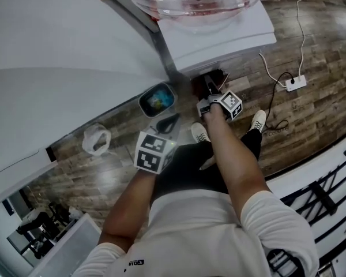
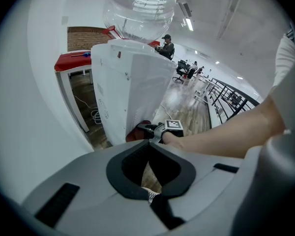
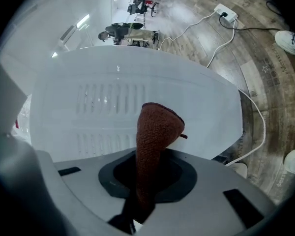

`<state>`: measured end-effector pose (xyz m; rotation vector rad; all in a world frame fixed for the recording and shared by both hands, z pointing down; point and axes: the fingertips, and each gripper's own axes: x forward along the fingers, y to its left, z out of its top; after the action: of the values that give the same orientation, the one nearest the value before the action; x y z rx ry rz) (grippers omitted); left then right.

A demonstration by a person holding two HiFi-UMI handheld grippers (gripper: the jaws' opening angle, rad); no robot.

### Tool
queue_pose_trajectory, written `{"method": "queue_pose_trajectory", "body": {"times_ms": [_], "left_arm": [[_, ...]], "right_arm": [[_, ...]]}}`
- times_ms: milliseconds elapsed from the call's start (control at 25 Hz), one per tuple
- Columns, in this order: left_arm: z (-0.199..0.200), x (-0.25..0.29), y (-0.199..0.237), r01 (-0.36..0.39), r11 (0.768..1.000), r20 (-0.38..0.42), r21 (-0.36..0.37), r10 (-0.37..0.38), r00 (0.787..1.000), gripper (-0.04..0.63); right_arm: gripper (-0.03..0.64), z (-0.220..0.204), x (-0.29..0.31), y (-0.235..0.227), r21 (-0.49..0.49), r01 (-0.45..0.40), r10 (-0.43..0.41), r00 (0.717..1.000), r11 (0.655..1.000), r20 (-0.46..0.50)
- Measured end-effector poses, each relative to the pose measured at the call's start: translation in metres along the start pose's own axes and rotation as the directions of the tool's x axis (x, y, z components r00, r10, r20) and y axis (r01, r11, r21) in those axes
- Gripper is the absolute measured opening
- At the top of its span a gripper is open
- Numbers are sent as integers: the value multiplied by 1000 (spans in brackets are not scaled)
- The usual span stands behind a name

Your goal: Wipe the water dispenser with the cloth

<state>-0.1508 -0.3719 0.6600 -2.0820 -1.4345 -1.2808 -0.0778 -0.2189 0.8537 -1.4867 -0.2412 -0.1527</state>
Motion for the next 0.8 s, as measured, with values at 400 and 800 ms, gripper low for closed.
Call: {"method": "queue_pose_trajectory", "body": {"times_ms": [400,800], "left_arm": [[31,-45,19,-17,1000,51,-23,18,999,-11],[47,-64,32,-22,996,117,-86,32,993,-11]], "right_arm": [[55,-21,-17,97,-50,-84,80,994,995,-70],[55,-21,-39,200,-55,-189,183,978,980,-105]]}}
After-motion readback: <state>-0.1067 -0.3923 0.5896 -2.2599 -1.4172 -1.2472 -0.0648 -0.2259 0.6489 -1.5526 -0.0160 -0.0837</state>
